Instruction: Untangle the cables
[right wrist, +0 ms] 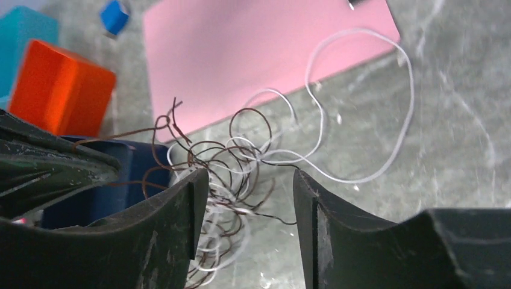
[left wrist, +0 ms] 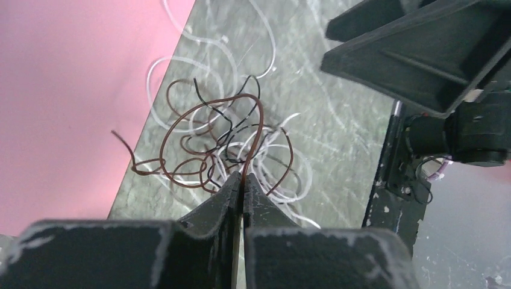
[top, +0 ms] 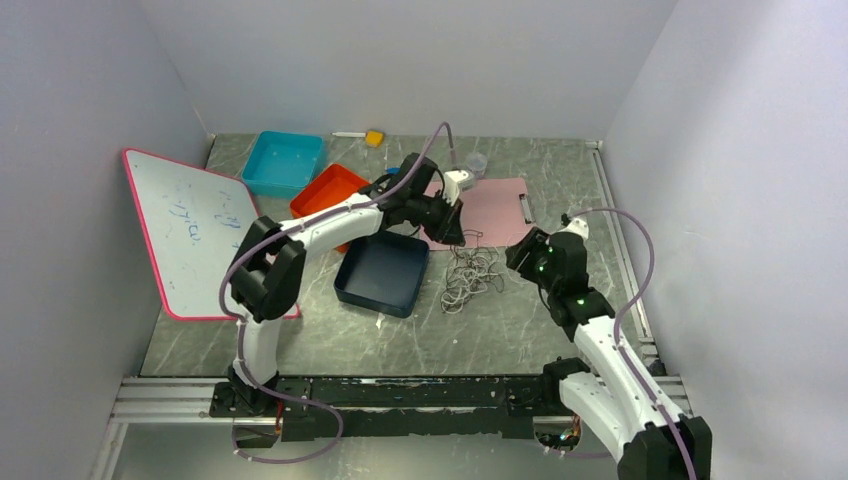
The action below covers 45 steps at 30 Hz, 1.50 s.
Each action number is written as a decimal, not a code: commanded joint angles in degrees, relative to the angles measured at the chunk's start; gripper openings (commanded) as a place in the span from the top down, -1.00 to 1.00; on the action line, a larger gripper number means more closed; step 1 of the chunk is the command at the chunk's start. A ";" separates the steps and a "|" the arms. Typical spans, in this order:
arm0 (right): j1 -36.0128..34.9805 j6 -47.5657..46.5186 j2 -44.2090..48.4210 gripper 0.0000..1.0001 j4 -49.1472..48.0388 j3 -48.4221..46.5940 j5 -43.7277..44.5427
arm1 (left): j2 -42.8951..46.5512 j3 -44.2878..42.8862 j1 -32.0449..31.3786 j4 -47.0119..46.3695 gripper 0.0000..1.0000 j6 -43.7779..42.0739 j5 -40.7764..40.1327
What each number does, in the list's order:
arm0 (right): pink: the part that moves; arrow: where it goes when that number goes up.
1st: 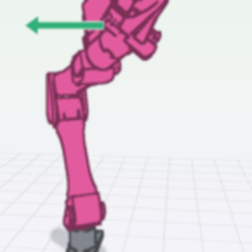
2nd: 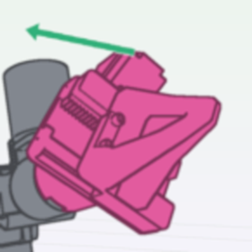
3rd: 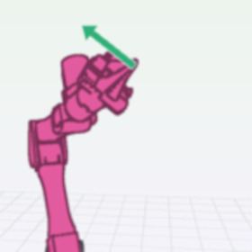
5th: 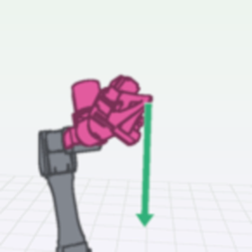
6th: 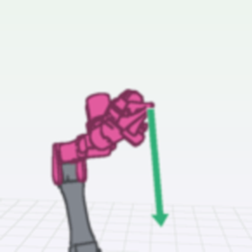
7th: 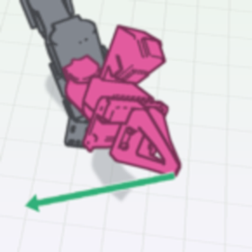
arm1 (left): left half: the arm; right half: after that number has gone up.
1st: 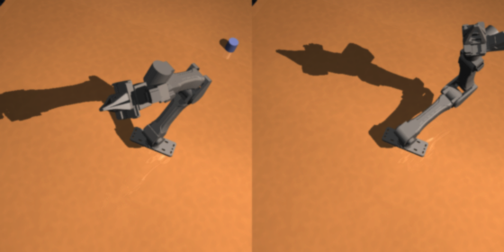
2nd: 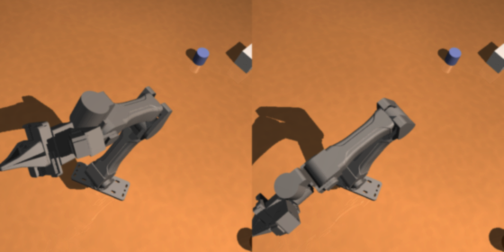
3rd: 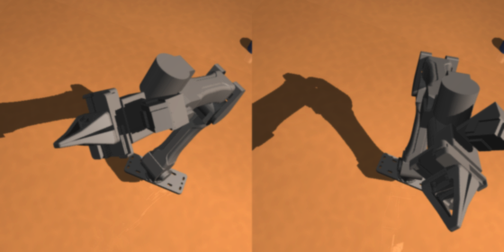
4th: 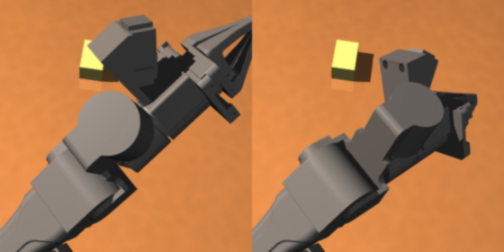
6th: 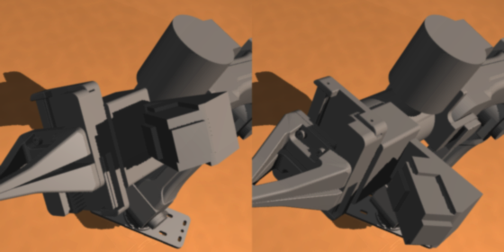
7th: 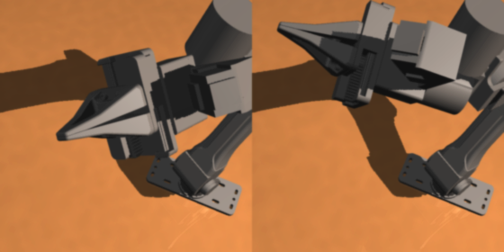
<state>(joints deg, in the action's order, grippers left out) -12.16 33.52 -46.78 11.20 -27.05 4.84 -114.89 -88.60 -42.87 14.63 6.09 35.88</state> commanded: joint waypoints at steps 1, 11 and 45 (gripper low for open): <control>0.40 -3.28 1.65 -0.18 -3.93 -2.90 -3.85 | 5.15 -3.90 -1.62 3.79 0.86 -1.64 -2.33; -0.35 1.29 -5.35 -0.18 -25.04 1.62 -15.69 | 9.20 -6.27 -2.25 4.02 0.86 1.91 -2.14; -10.69 6.15 -28.46 -0.11 -23.60 6.97 7.01 | 10.04 -44.94 -2.22 15.68 0.86 8.39 -3.63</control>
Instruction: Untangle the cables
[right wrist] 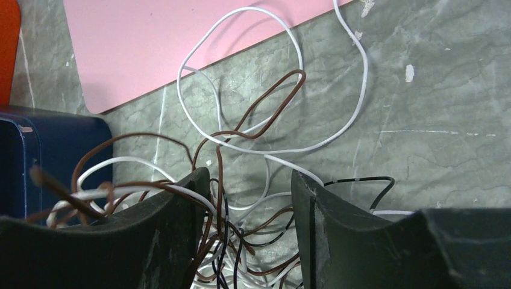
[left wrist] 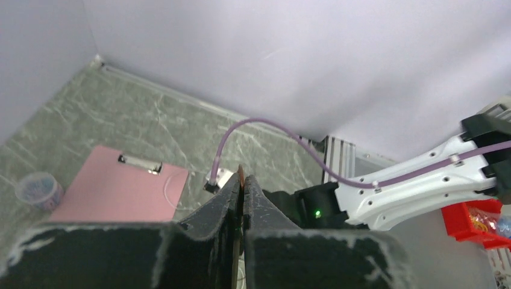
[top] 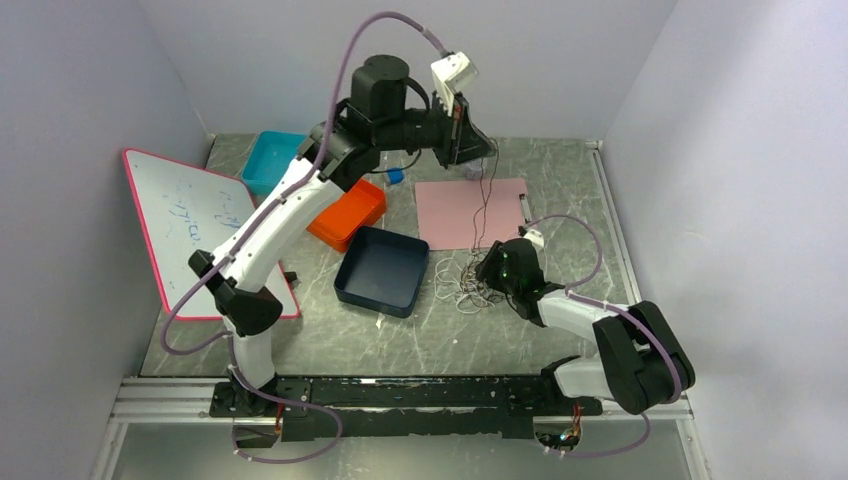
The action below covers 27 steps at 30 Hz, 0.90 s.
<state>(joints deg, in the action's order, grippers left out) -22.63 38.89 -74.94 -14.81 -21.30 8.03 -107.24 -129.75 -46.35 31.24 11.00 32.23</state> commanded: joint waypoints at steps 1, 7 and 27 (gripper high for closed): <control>-0.22 0.89 -0.30 -0.11 2.49 1.33 3.90 | 2.99 -3.83 2.05 -2.50 0.86 4.66 0.70; -0.22 1.33 -0.02 -0.11 2.93 1.76 3.92 | 5.90 -2.63 8.82 -13.12 0.86 14.14 6.81; 0.01 2.42 8.66 0.24 9.48 2.28 5.70 | 6.24 -7.35 20.53 -18.81 0.86 19.34 11.63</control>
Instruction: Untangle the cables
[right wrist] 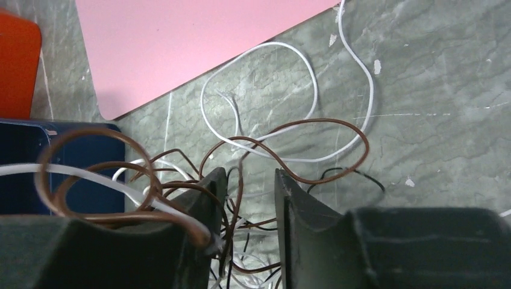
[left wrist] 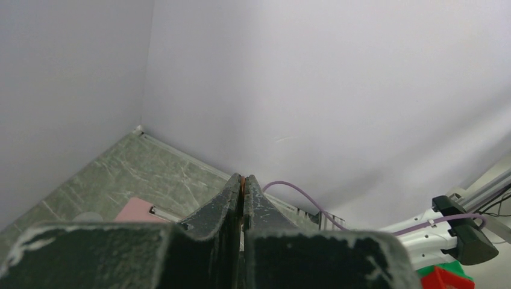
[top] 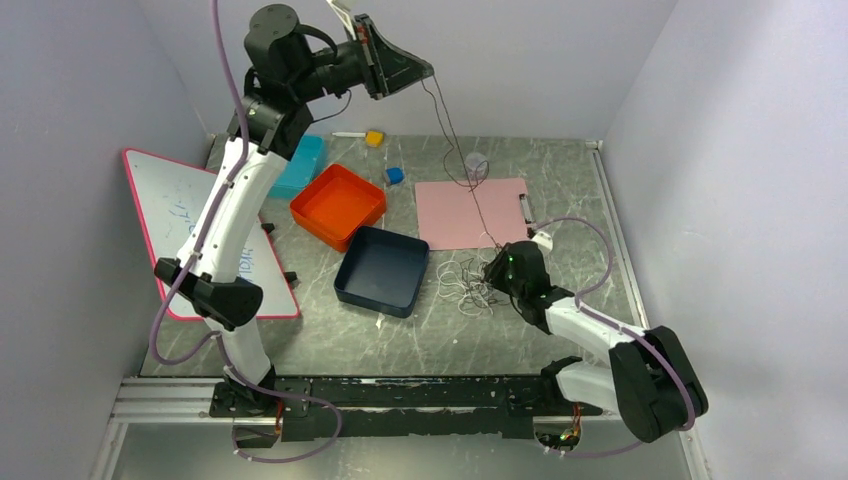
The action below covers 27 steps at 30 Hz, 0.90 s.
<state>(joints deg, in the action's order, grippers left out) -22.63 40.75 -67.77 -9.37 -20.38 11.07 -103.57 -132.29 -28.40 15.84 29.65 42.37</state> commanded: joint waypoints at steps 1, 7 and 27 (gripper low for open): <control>0.15 0.86 1.24 0.29 4.09 1.46 2.46 | 2.69 -5.37 3.59 -3.66 0.86 0.79 1.60; 0.31 3.44 -0.29 0.13 3.03 2.21 1.00 | 4.43 -5.68 11.04 -6.55 0.86 3.11 3.24; 0.57 1.71 6.57 0.05 7.61 0.71 2.80 | 7.03 1.45 19.26 -14.30 0.86 10.45 10.29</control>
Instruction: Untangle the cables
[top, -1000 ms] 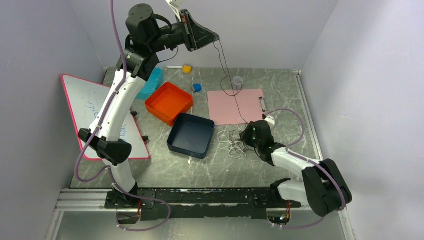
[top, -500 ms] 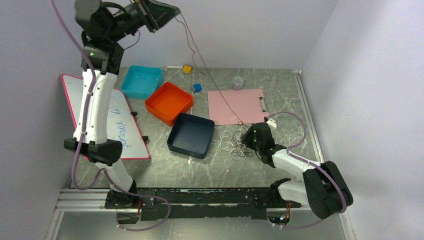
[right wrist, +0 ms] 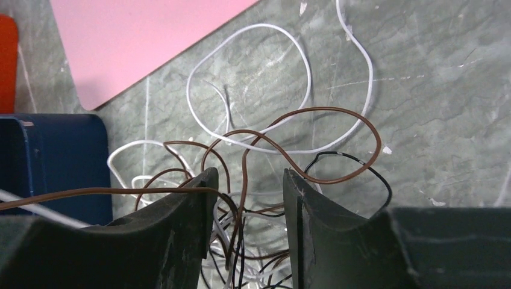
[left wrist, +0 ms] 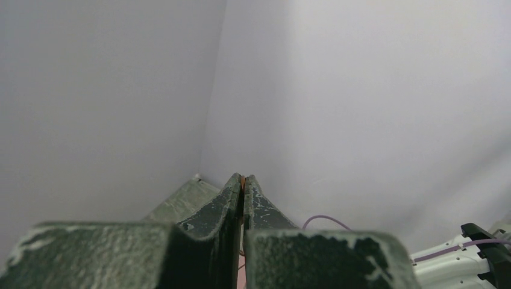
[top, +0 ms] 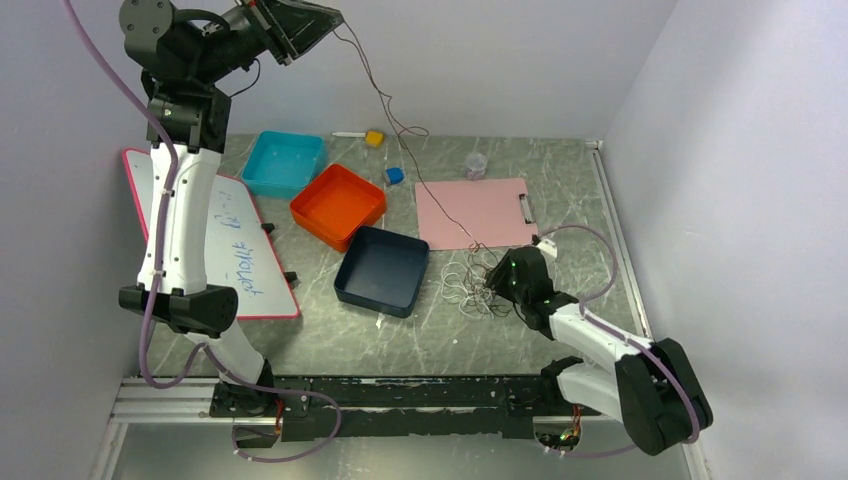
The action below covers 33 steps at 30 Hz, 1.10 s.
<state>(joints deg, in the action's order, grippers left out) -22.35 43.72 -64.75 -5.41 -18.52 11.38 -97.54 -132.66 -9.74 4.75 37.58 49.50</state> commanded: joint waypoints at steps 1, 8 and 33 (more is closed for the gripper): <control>0.41 -1.54 4.32 0.04 4.78 -1.69 2.73 | 1.15 2.08 0.60 -3.11 0.86 2.33 3.08; 2.57 -1.47 9.61 0.95 9.35 -2.78 3.60 | 1.21 1.66 0.60 0.60 0.86 -0.76 1.91; 18.03 2.81 4.69 1.00 1.74 2.27 -6.97 | 4.17 -1.69 6.49 16.58 0.86 -14.38 -12.32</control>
<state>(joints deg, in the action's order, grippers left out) -4.91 49.39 -62.81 -3.84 -15.62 6.33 -94.00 -135.66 -3.55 21.23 22.85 34.85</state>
